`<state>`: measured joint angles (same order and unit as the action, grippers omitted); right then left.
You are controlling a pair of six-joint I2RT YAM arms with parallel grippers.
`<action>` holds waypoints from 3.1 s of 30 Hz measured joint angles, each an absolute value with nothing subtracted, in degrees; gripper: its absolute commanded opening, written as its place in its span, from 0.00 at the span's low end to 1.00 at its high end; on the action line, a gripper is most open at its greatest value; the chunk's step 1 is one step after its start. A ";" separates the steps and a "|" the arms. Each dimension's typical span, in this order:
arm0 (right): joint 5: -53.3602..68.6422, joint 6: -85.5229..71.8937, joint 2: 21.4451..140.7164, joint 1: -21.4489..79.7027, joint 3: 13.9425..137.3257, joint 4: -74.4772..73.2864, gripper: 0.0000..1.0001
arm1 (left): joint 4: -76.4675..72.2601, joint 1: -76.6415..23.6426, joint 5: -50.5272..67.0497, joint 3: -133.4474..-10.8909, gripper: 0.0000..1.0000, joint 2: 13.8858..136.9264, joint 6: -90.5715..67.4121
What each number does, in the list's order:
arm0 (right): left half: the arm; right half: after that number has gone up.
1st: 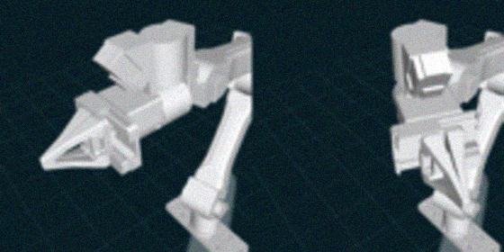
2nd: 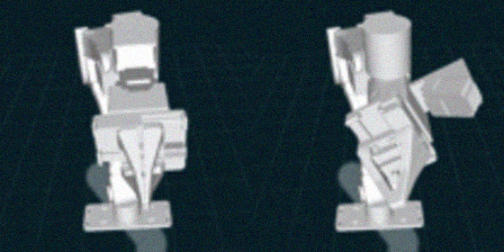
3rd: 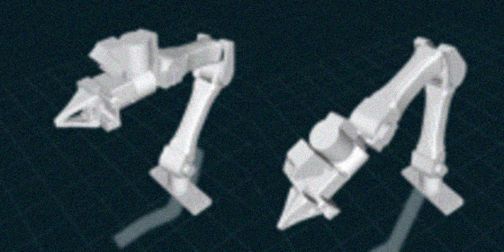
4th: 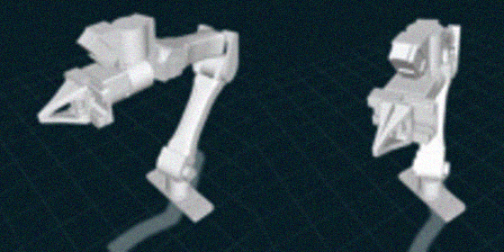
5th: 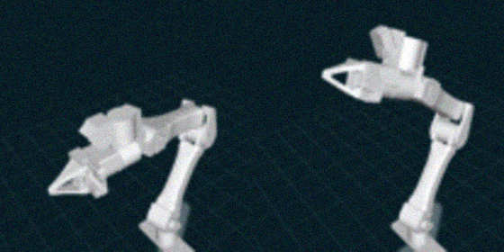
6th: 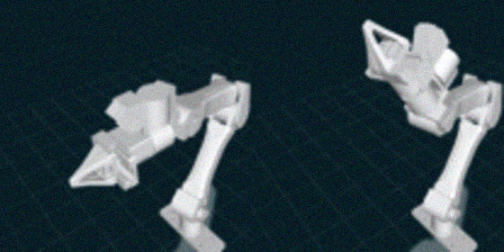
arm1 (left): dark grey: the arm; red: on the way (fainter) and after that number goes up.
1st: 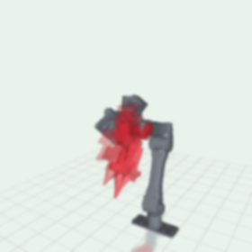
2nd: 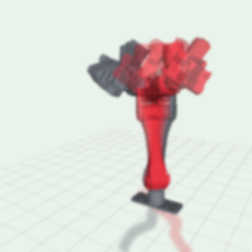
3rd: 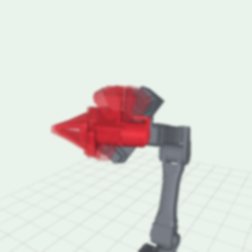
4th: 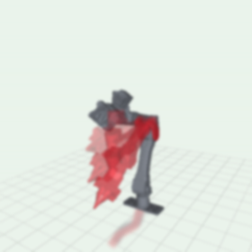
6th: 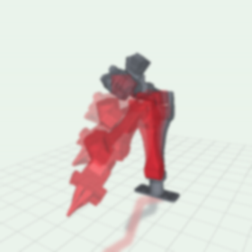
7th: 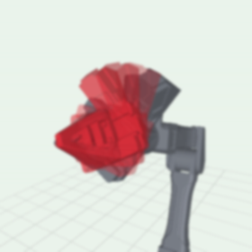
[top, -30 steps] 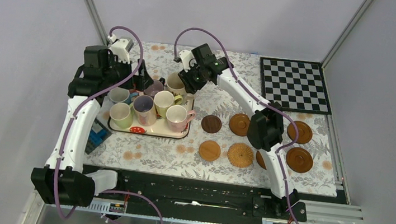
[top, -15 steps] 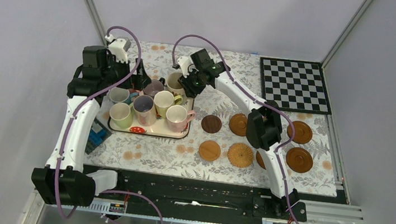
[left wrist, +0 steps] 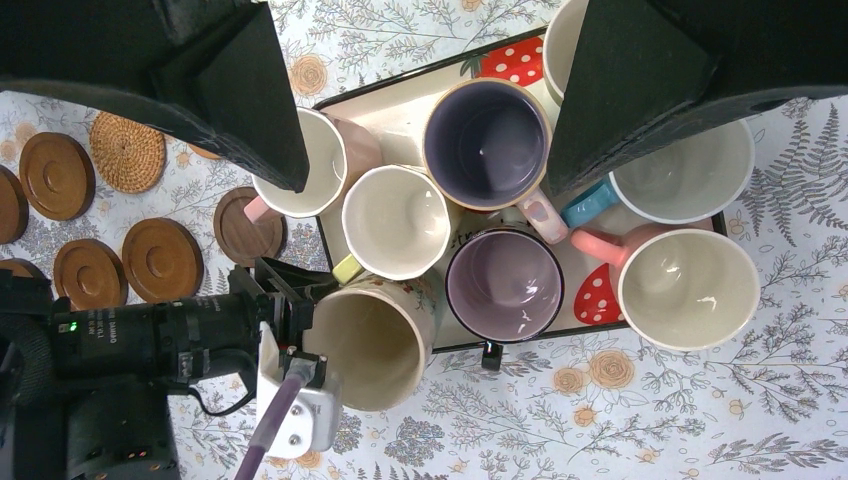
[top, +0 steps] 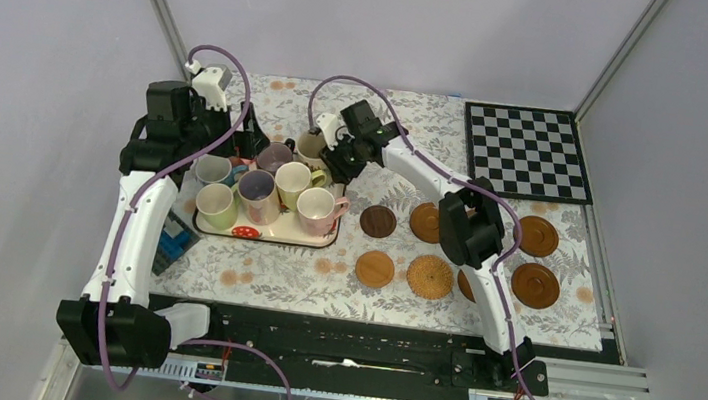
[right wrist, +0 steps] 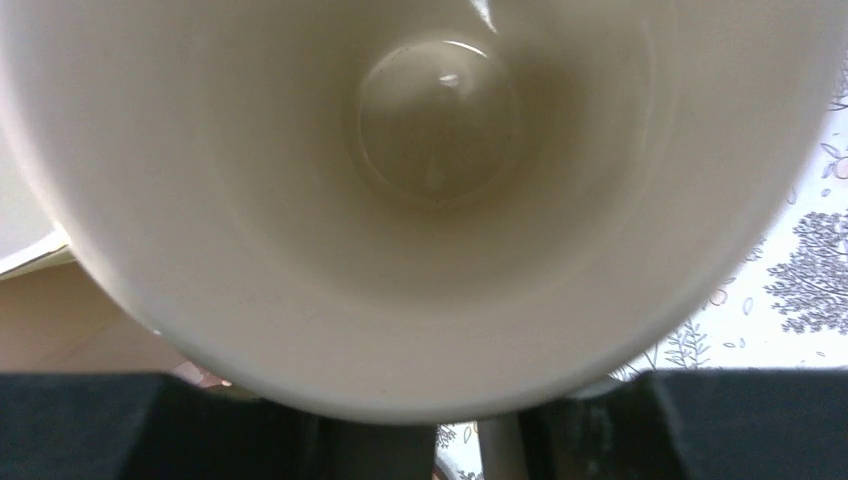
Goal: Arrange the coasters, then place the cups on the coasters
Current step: Pick up the cup from the tray.
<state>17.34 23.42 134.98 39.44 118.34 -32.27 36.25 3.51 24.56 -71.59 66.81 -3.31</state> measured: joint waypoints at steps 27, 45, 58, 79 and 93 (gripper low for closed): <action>17.61 21.30 127.35 39.44 104.47 -14.85 0.44 | 35.64 3.88 24.36 -71.44 0.99 66.87 -4.38; 19.38 21.08 127.37 39.46 105.16 -15.00 0.05 | 34.54 4.10 24.10 -71.05 0.99 66.94 -4.60; 19.05 20.12 122.50 39.44 95.15 -6.07 0.00 | 33.21 4.14 24.14 -70.59 0.99 67.64 -4.58; 15.42 12.62 110.10 37.47 79.00 10.17 0.00 | 27.22 4.14 25.82 -68.88 0.99 67.77 -5.06; 7.18 8.27 80.73 21.58 64.20 5.61 0.00 | 22.63 4.08 32.99 -68.73 0.99 72.10 -4.51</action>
<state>7.18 8.27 80.73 21.58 64.20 5.61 22.63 4.08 32.99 -68.73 72.10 -4.51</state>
